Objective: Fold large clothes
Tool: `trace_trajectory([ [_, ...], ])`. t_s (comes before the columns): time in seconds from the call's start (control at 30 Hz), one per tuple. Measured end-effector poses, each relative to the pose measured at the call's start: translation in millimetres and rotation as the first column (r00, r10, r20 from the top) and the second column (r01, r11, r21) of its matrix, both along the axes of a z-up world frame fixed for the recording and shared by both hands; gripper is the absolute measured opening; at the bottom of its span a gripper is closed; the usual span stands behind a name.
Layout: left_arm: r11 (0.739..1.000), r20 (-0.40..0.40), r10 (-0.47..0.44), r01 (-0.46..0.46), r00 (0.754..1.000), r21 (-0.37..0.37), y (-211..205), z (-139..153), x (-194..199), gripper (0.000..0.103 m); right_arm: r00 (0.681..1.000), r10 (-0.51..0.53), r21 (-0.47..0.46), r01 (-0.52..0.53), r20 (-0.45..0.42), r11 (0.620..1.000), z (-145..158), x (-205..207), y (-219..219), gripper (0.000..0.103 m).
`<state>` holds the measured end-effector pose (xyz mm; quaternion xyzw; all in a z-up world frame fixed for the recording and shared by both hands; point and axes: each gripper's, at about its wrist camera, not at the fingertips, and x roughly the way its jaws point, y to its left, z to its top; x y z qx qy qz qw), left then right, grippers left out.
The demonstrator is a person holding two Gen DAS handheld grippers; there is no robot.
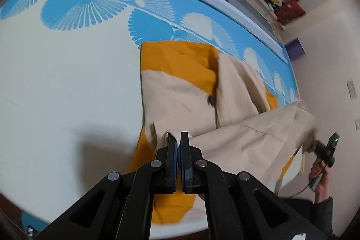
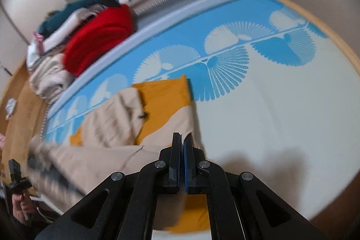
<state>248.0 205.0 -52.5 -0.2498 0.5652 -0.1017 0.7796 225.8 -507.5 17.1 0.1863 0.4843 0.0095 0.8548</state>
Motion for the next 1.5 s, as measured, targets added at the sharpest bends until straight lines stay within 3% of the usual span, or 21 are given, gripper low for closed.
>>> trace_trajectory([
  [0.1, 0.999, -0.072, 0.018, -0.015, 0.997, 0.048, -7, -21, 15, 0.001, 0.996, -0.011, -0.005, 0.01, -0.084, 1.0, -34, 30, 1, 0.002],
  [0.17, 0.996, -0.07, 0.011, -0.004, 0.997, 0.09, -11, -20, 23, 0.001, 0.994, 0.0, -0.034, -0.003, -0.106, 0.999, -40, 40, 5, 0.002],
  [0.33, 0.998, -0.085, 0.05, -0.046, 0.995, 0.052, -1, -23, 23, 0.008, 0.995, 0.009, -0.041, -0.013, -0.1, 0.999, -43, 52, 6, 0.002],
  [0.43, 0.995, -0.055, 0.095, -0.097, 0.994, -0.033, 14, -13, 13, 0.013, 0.998, 0.001, 0.014, 0.0, -0.056, 1.0, -35, 46, 2, 0.006],
  [0.5, 0.982, -0.002, 0.18, -0.18, 0.984, -0.056, 31, -1, 2, 0.018, 0.999, -0.042, 0.057, 0.043, -0.013, 0.997, -25, 37, -5, 0.013],
  [0.57, 0.967, 0.029, 0.248, -0.246, 0.968, -0.064, 46, 6, -9, 0.022, 0.995, -0.084, 0.033, 0.083, 0.049, 0.996, -10, 25, -13, 0.018],
  [0.67, 0.961, -0.008, 0.266, -0.266, 0.964, -0.077, 56, -2, -21, 0.024, 0.99, -0.108, 0.0, 0.108, 0.086, 0.994, 0, 12, -22, 0.029],
  [0.8, 0.978, -0.082, 0.207, -0.208, 0.975, -0.003, 44, -18, -22, 0.031, 0.998, -0.062, 0.001, 0.062, -0.024, 0.998, -23, 12, -18, 0.044],
  [1.07, 0.985, -0.112, 0.168, -0.163, 0.979, 0.05, 22, -39, -12, 0.043, 0.969, 0.045, -0.027, -0.053, -0.244, 0.998, -92, 25, 7, 0.048],
  [1.2, 0.985, -0.13, 0.16, -0.151, 0.978, 0.081, 11, -53, -2, 0.045, 0.954, 0.073, -0.048, -0.091, -0.292, 0.995, -108, 29, 13, 0.048],
  [1.5, 0.969, -0.129, 0.189, -0.164, 0.973, 0.184, -15, -58, 14, 0.045, 0.949, 0.097, -0.123, -0.139, -0.301, 0.983, -108, 35, 27, 0.048],
])
